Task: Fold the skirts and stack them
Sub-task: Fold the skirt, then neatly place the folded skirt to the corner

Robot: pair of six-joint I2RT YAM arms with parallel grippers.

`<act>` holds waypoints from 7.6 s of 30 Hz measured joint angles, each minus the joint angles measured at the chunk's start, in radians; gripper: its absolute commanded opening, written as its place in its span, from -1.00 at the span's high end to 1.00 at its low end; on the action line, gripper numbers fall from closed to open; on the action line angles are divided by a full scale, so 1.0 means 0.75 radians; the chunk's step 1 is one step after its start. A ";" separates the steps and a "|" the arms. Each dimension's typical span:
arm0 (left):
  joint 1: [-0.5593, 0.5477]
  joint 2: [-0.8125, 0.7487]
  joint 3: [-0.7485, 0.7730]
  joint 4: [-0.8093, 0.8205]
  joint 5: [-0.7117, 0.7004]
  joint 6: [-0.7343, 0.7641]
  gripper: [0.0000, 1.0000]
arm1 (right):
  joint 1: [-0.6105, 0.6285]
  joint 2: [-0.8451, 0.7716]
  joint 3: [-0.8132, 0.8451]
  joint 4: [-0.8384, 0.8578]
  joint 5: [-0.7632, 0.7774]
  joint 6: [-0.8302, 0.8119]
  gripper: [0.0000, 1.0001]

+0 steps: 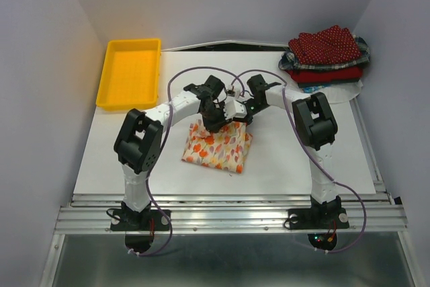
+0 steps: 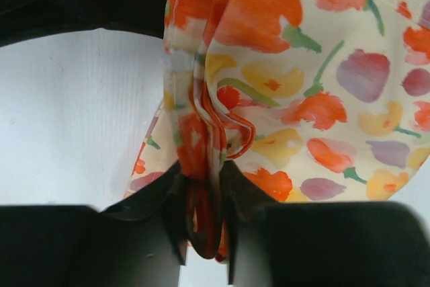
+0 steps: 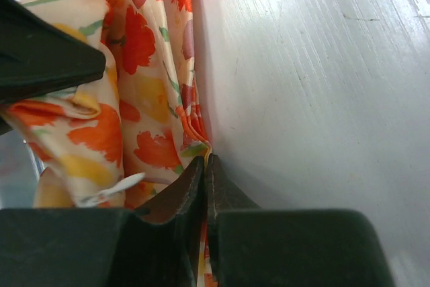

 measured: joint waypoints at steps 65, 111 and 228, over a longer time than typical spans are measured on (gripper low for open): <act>-0.100 -0.909 -0.616 0.731 -0.414 -0.435 -0.33 | -0.010 -0.588 -0.135 0.131 0.737 0.573 -0.40; -0.522 -0.226 -0.563 0.752 -0.598 -0.314 1.00 | -0.316 -0.829 -1.445 1.478 0.216 1.804 -0.84; 0.026 -0.640 -0.416 0.330 -0.287 -0.472 -0.16 | -1.134 0.210 0.946 0.655 0.317 0.804 0.92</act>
